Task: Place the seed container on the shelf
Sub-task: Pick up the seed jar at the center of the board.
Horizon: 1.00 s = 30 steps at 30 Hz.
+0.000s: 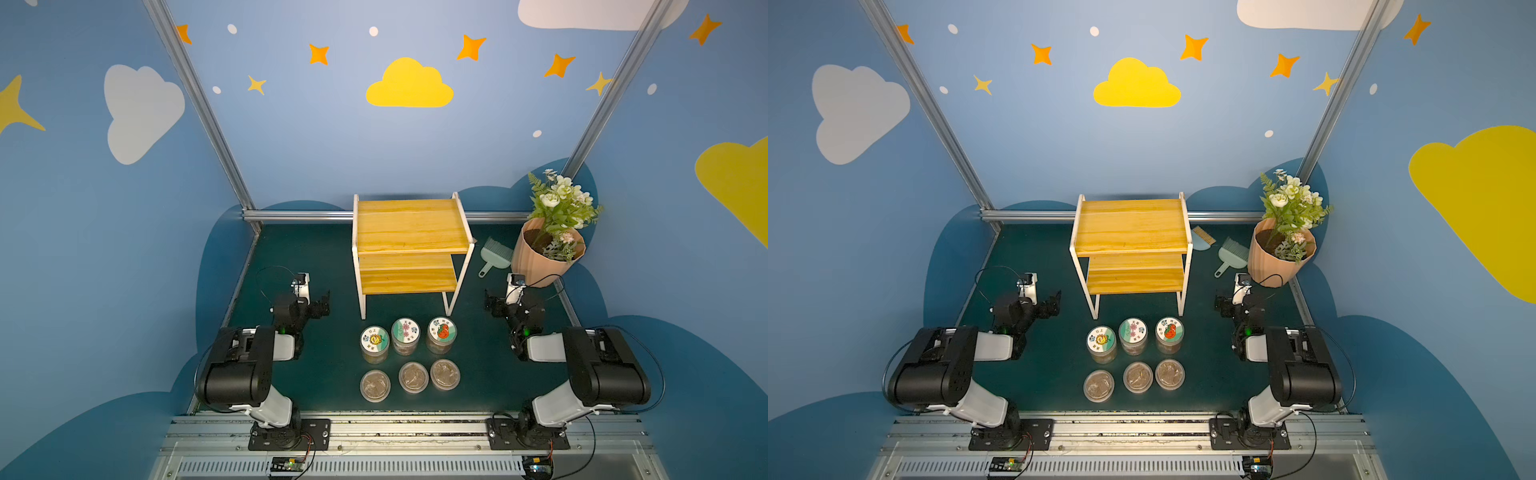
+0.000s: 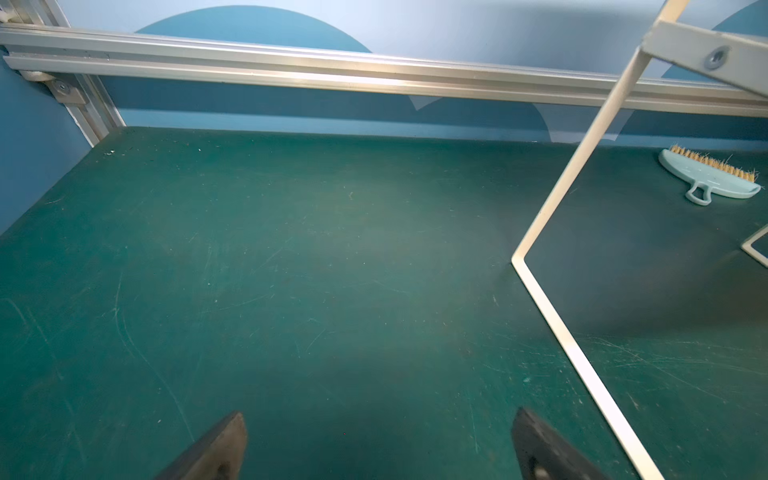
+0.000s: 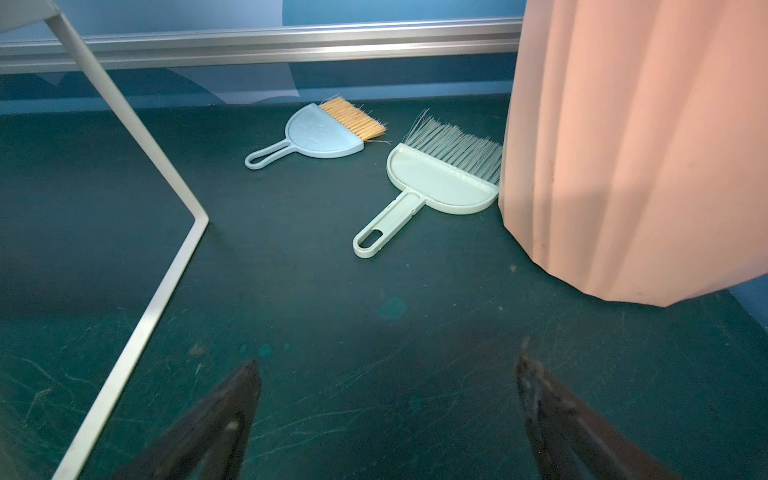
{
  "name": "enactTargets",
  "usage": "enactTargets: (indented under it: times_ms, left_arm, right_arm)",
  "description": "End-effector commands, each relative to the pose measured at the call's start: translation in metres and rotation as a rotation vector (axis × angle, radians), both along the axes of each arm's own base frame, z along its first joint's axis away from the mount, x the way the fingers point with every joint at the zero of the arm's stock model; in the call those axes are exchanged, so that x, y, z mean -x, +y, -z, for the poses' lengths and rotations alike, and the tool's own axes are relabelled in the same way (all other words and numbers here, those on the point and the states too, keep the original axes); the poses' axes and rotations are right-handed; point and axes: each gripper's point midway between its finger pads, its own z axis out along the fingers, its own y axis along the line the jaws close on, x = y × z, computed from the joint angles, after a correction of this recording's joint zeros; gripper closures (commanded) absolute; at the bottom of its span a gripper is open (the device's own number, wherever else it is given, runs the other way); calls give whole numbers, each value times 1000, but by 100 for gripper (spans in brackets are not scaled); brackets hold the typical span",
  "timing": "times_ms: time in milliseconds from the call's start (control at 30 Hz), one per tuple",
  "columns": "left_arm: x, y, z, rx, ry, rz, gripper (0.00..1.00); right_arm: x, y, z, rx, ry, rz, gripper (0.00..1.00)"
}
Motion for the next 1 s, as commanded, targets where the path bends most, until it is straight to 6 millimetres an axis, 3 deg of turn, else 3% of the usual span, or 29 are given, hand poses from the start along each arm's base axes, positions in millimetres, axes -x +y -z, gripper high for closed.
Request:
enactTargets:
  times_ms: [0, 667, 833, 967]
  left_arm:
    - [-4, -1, -4, -12, -17, 6, 0]
    - [-4, 0, -5, -10, -18, 6, 0]
    - [0, 22, -42, -63, 20, -173, 0]
    - [16, 20, -81, 32, 90, -225, 0]
  right_arm:
    - [-4, 0, -6, 3, -11, -2, 2]
    - [-5, 0, -5, -1, -7, -5, 2]
    - [-4, 4, -22, 10, -3, -16, 2]
    - [7, -6, -47, -61, 250, 115, 2]
